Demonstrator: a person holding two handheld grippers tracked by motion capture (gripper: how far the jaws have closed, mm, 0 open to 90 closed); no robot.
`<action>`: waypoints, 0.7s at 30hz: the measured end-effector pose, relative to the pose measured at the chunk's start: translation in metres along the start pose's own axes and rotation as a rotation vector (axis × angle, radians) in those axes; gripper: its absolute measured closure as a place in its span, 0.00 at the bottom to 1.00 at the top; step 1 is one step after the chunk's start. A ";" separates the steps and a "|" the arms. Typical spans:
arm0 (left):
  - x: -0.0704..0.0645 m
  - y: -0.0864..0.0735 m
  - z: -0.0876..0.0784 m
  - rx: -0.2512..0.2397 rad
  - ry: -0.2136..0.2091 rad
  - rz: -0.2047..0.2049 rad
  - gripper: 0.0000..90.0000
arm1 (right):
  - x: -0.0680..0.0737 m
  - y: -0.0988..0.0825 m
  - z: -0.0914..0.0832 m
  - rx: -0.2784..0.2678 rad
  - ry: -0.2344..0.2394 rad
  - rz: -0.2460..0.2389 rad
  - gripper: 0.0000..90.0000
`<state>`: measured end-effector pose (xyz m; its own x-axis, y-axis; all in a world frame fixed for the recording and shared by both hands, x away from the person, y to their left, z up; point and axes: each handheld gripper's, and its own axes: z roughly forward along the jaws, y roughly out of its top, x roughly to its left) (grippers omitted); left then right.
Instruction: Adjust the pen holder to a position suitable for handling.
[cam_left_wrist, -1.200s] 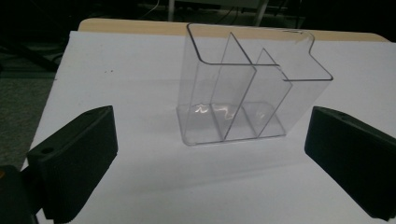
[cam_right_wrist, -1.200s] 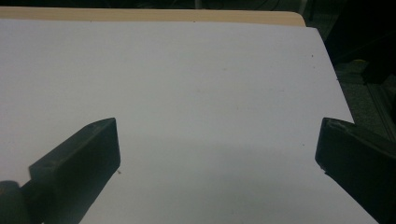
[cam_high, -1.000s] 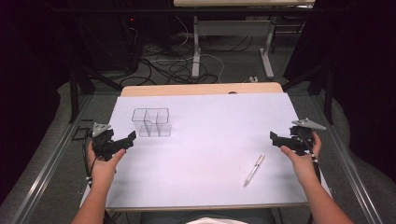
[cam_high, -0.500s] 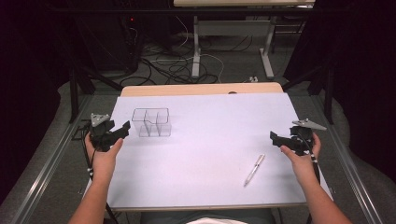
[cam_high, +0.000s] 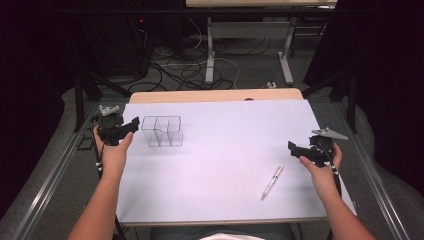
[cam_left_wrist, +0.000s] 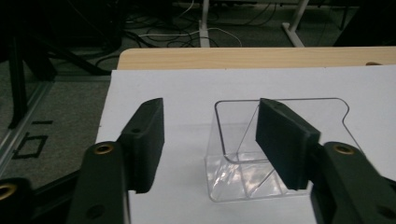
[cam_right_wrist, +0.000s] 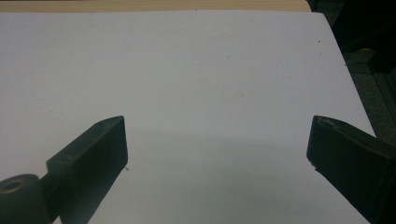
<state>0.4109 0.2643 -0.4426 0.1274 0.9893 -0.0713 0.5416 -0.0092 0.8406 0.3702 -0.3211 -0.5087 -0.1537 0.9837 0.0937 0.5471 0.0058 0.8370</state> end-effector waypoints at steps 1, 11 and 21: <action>-0.001 0.002 0.001 0.010 -0.003 -0.002 0.50 | 0.000 0.000 0.000 0.000 0.000 0.001 0.06; -0.004 0.014 0.017 0.068 -0.005 0.000 0.71 | -0.001 -0.001 0.001 0.007 0.005 0.012 0.07; -0.007 0.013 0.034 0.122 -0.036 0.027 0.84 | -0.002 -0.002 0.003 0.014 0.016 0.012 0.07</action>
<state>0.4449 0.2521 -0.4496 0.1717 0.9826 -0.0709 0.6342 -0.0552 0.7712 0.3719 -0.3221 -0.5116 -0.1604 0.9806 0.1122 0.5603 -0.0031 0.8283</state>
